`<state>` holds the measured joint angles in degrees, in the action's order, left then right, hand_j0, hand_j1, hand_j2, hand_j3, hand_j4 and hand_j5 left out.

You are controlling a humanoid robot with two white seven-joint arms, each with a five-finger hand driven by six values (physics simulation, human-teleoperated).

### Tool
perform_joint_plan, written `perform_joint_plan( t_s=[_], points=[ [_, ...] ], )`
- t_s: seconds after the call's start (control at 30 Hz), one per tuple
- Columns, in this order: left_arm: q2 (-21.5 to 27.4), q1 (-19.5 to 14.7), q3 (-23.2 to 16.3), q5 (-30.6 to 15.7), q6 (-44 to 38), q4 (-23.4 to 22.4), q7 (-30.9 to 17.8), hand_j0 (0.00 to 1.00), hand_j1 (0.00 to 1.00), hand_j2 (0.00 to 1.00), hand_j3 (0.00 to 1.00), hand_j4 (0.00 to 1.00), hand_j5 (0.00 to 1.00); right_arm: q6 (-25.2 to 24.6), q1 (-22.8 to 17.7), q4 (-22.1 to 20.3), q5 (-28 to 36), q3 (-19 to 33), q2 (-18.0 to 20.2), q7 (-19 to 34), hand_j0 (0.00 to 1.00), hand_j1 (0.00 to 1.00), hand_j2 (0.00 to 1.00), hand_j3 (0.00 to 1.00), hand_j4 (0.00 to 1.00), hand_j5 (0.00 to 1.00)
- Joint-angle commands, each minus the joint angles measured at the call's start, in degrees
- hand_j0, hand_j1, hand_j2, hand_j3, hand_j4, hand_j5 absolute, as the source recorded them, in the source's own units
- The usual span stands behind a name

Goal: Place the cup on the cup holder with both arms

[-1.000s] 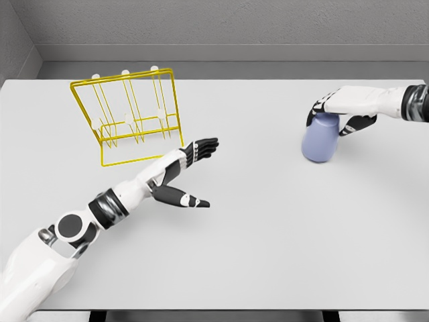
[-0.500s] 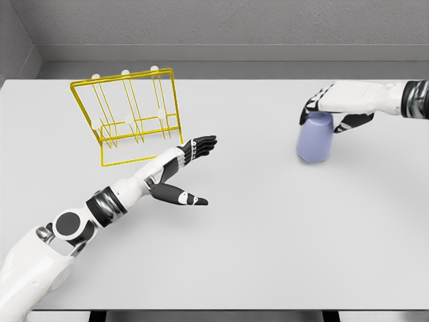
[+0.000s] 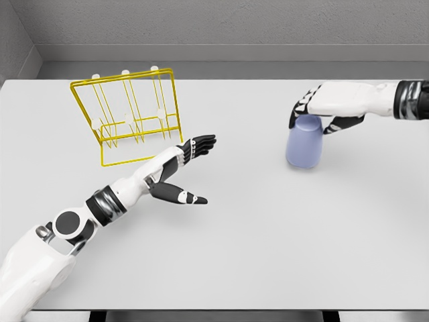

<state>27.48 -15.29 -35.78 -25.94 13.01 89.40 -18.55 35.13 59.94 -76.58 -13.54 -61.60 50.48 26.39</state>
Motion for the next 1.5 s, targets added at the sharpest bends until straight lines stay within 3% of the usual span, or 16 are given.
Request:
perform_joint_plan(
  t_s=[0.0, 1.47],
  points=[
    [0.03, 0.0, 0.01, -0.34, -0.01, -0.01, 0.0, 1.0, 1.0, 1.0, 1.0, 1.0, 1.0, -0.13, 0.0, -0.41, 0.35, 0.08, -0.03, -0.03, 0.65, 0.65, 0.65, 0.65, 0.65, 0.65],
    [0.03, 0.0, 0.01, -0.34, -0.09, -0.28, 0.0, 1.0, 1.0, 1.0, 1.0, 1.0, 1.0, -0.13, -0.44, -2.17, 0.44, -0.1, -7.41, 0.24, 0.64, 0.64, 0.64, 0.64, 0.64, 0.64]
  ],
)
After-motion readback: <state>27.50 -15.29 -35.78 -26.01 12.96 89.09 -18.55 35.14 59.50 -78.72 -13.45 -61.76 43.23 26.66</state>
